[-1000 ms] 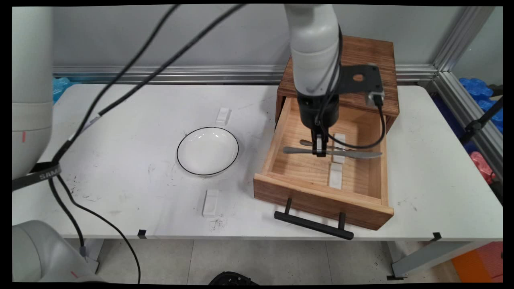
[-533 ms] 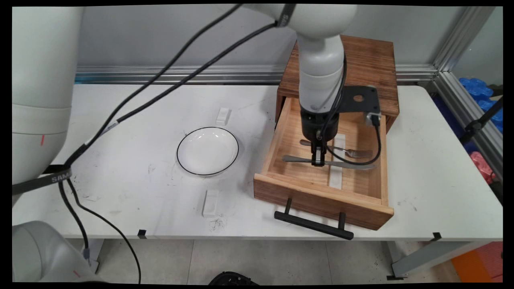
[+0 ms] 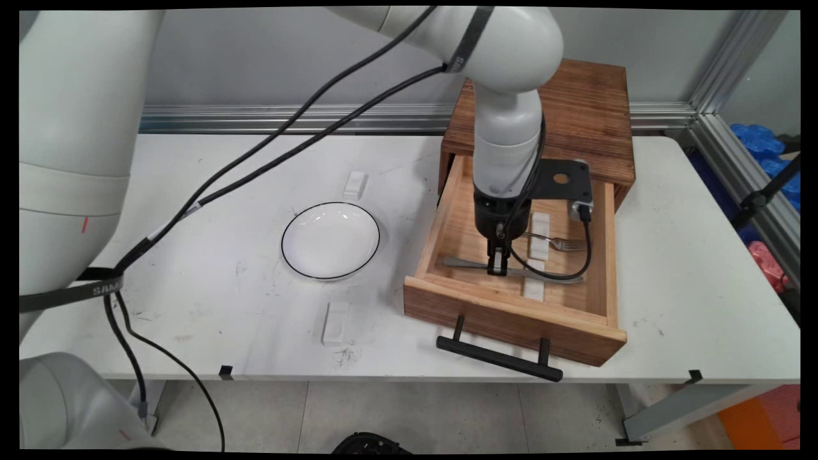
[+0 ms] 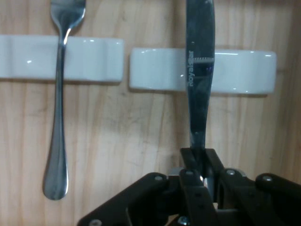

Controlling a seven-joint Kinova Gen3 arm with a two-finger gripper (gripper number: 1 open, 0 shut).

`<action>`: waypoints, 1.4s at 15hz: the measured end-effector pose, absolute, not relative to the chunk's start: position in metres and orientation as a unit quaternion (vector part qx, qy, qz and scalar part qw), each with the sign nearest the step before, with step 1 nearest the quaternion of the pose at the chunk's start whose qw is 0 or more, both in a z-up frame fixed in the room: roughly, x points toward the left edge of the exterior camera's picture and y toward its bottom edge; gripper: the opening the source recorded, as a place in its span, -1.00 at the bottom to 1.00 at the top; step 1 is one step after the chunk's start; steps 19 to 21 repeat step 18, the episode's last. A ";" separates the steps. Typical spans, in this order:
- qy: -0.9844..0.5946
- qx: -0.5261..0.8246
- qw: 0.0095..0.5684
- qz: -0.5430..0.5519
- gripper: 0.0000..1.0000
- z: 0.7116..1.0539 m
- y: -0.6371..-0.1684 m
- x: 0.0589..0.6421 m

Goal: Place the picked object into the drawer

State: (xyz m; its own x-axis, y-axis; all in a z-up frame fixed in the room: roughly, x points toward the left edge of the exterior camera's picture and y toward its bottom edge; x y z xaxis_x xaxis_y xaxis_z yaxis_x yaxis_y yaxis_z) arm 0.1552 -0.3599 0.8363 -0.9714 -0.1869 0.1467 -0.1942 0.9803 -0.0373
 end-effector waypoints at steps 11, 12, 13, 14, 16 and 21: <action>-0.993 0.086 0.072 0.027 1.00 0.816 -0.364 0.151; -0.993 0.085 0.073 0.028 1.00 0.815 -0.365 0.151; -0.993 0.083 0.074 0.029 1.00 0.815 -0.365 0.150; -0.993 0.082 0.076 0.029 1.00 0.815 -0.365 0.149; -0.993 0.079 0.081 0.031 1.00 0.816 -0.365 0.148; -0.993 0.074 0.089 0.036 1.00 0.823 -0.366 0.147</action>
